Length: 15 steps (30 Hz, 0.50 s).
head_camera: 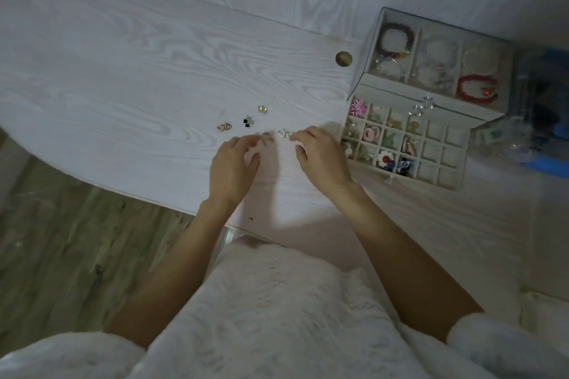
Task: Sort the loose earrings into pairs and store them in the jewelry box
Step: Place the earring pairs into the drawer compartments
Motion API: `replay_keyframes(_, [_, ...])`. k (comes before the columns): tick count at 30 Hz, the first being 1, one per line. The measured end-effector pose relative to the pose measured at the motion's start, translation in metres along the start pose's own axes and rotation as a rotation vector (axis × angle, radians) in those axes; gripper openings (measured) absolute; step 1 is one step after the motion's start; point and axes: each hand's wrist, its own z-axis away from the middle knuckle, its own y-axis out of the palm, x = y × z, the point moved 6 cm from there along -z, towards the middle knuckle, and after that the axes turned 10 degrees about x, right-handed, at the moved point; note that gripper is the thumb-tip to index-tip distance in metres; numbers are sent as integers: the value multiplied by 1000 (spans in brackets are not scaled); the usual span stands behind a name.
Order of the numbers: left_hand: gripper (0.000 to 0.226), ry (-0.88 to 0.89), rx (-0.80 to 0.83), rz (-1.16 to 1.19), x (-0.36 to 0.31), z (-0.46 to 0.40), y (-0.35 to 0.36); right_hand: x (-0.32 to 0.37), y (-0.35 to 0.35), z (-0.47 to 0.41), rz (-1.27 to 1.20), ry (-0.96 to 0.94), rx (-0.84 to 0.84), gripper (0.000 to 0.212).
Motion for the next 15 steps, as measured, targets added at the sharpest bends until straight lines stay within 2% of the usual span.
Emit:
replay_keyframes(2, [34,-54,14,11,13,-5,-2,2,8,-20,9,32,20,29])
replay_keyframes(6, [41,-8,71,-13,7,-23,3,0,23,-42,-15,101,69,42])
replay_keyframes(11, [36,52,132,-89,-9,-45,12,-9,29,-36,-67,119,23,23])
replay_keyframes(15, [18,112,160,-77,-9,-50,14,-7,27,-31,24,86,15,20])
